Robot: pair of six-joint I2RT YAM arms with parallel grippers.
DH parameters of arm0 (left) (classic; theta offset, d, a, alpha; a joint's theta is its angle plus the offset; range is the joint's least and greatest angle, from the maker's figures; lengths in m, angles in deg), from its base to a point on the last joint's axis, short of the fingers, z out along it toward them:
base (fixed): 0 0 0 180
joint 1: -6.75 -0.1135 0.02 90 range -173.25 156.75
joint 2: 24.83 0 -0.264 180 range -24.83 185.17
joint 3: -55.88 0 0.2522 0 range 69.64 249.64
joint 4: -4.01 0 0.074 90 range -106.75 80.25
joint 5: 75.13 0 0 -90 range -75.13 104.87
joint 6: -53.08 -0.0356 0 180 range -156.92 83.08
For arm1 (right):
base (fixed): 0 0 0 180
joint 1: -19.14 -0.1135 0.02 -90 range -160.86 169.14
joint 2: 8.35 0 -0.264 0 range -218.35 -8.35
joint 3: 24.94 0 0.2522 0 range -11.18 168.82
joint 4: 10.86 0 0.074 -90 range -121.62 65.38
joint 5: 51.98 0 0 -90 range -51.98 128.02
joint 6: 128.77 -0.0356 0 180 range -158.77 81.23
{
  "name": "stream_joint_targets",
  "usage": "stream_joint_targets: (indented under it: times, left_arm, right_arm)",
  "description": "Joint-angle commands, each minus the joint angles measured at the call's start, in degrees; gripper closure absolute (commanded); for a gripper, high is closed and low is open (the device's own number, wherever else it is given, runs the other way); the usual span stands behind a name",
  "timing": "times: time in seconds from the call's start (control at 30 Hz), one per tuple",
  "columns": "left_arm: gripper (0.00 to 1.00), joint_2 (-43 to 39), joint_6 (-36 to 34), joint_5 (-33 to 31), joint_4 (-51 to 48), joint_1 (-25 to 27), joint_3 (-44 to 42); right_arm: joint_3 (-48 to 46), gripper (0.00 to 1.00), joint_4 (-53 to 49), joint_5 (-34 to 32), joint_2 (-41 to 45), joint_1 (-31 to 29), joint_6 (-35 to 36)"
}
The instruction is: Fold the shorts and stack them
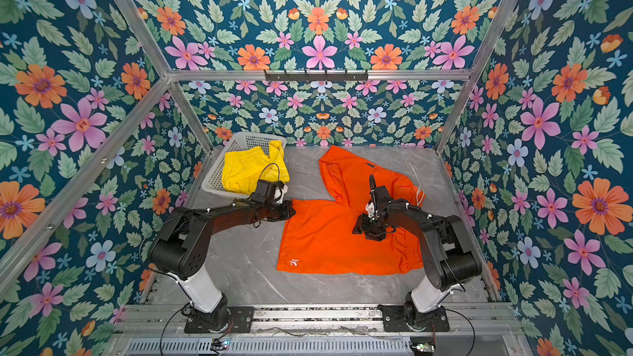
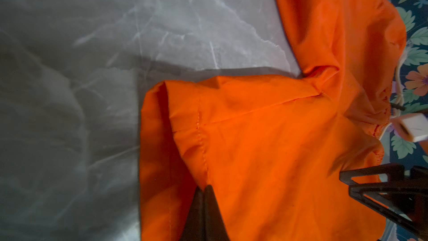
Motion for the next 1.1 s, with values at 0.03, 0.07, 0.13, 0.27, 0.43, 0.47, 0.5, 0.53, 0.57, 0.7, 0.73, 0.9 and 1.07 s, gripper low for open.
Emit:
stream_joint_targets:
  times: [0.03, 0.07, 0.13, 0.27, 0.43, 0.47, 0.5, 0.53, 0.57, 0.7, 0.73, 0.9, 1.07]
  left_arm:
    - [0.97, -3.38, -0.7, -4.61, 1.41, -0.9, -0.21]
    - [0.97, -3.76, -0.94, -5.21, 1.61, -1.26, -0.3]
    - [0.97, -3.57, -1.47, -6.01, 2.0, -1.95, -0.24]
    - [0.96, -0.51, -2.24, -6.26, 2.12, -3.26, 0.56]
    - [0.92, 4.31, -3.08, -6.04, 2.85, -3.38, 2.3]
    - [0.9, 5.03, -2.98, -5.99, 3.15, -3.4, 2.54]
    - [0.87, 5.61, -2.91, -5.74, 3.25, -3.4, 2.83]
    - [0.83, 6.02, -2.98, -5.35, 3.26, -3.39, 3.18]
    - [0.79, 6.03, -2.89, -5.17, 3.2, -3.4, 3.33]
    - [0.62, 2.51, -2.34, -5.37, 1.3, -3.32, 3.47]
    - [0.6, 0.94, -2.21, -5.65, 0.65, -3.25, 3.39]
    - [0.59, -6.58, -1.68, -6.97, -1.18, -1.9, 4.84]
    - [0.6, -4.16, -1.82, -5.2, -0.89, 2.48, 8.44]
  right_arm:
    - [-1.07, 0.4, -2.3, -3.08, -0.09, -0.08, -0.55]
    - [-1.16, 0.4, -2.3, -3.02, -0.13, -0.13, -0.38]
    - [-1.43, 0.4, -1.89, -2.61, -0.06, -0.11, -0.29]
    - [-1.22, 0.4, -1.53, -2.21, 0.02, -0.11, -0.16]
    - [-0.84, 0.39, 0.0, -0.42, 1.26, -0.06, -0.39]
    - [-0.58, 0.39, 0.24, -0.01, 1.72, -0.13, -0.23]
    - [-0.17, 0.39, 0.68, 0.54, 2.29, -0.07, -0.05]
    - [0.23, 0.39, 0.85, 0.69, 2.76, -0.11, 0.16]
    - [0.59, 0.39, 0.77, 0.64, 3.14, -0.09, 0.29]
    - [3.28, 0.39, -1.39, 0.87, 5.73, -0.11, 1.25]
    - [3.93, 0.39, -2.06, 0.96, 6.59, -0.11, 1.36]
    - [7.68, 0.39, -2.75, 0.34, 8.88, -0.55, 1.33]
    - [8.79, 0.39, -0.21, 1.11, 5.85, -2.11, 0.05]
